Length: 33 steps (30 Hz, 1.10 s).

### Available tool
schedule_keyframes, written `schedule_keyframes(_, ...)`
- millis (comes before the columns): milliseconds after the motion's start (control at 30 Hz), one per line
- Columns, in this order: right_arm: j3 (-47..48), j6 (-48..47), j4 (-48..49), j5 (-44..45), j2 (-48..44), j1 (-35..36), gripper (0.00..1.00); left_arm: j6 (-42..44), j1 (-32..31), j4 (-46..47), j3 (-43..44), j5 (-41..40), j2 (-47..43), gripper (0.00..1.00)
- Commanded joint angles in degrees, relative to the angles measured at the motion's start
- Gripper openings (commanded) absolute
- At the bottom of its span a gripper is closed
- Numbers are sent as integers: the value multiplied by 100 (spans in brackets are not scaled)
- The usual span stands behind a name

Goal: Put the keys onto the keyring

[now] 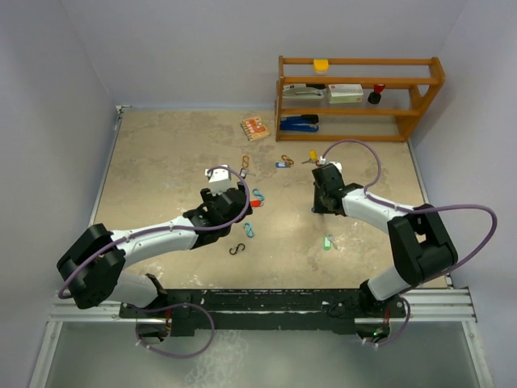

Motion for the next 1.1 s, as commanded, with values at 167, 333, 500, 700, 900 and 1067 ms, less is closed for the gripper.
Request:
schedule_keyframes(167,275,155,-15,145,147,23,29,-68,14,191,25,-13,-14,75)
schedule_keyframes(333,252,174,-65,86,148,25,25,-68,21,189,25,-13,-7,75)
schedule_keyframes(500,272,172,-116,100,132,23,19,-68,22,192,21,-12,2,75)
schedule_keyframes(700,285,175,-187,338,61,23,3,-81,21,199,25,-5,23,75)
schedule_keyframes(900,212,-58,-18,586,-351,64,0,-85,22,217,25,13,40,75)
schedule_keyframes(1067,11,-527,343,362,-1055,108,0,-3,16,315,-5,130,33,75)
